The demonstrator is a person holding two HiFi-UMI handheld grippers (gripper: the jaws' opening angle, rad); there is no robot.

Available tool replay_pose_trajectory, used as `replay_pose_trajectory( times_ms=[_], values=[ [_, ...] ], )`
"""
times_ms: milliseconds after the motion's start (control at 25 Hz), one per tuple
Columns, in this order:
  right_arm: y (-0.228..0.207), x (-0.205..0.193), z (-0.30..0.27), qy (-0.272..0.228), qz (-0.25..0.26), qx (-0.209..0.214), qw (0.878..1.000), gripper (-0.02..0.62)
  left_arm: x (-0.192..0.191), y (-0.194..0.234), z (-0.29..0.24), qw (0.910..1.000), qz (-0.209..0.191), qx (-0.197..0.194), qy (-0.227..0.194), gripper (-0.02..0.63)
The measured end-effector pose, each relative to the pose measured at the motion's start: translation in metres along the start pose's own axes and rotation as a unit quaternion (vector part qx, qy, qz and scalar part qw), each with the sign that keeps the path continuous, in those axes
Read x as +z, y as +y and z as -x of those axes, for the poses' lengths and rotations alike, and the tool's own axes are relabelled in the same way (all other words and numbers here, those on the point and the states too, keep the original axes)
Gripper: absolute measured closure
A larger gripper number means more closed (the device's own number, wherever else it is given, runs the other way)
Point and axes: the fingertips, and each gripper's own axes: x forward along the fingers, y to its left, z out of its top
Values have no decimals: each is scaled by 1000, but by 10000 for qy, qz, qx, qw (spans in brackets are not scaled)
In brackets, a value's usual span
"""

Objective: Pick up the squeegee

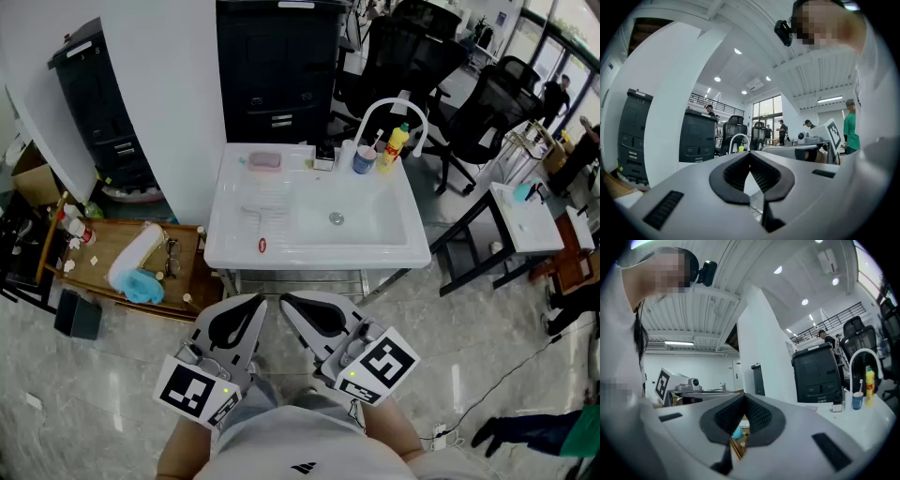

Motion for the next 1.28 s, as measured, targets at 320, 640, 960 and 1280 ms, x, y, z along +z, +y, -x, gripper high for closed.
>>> replay_pose_trajectory(
  times_ms=[320, 640, 960, 1280],
  values=[
    [-3, -3, -18, 14, -11, -58, 10000, 588, -1, 19, -3, 10000, 46, -82, -12, 594],
    [-8, -7, -41, 53, -107, -203, 9997, 588, -3, 43, -5, 9998, 94, -164, 59, 593],
    [-19, -8, -76, -90, -272, -527, 9982, 586, -6, 81, -9, 9988, 78, -460, 127, 593],
    [-30, -8, -102, -125, -336, -862, 9956, 586, -4, 111, -21, 9966, 33, -807, 142, 592]
  ],
)
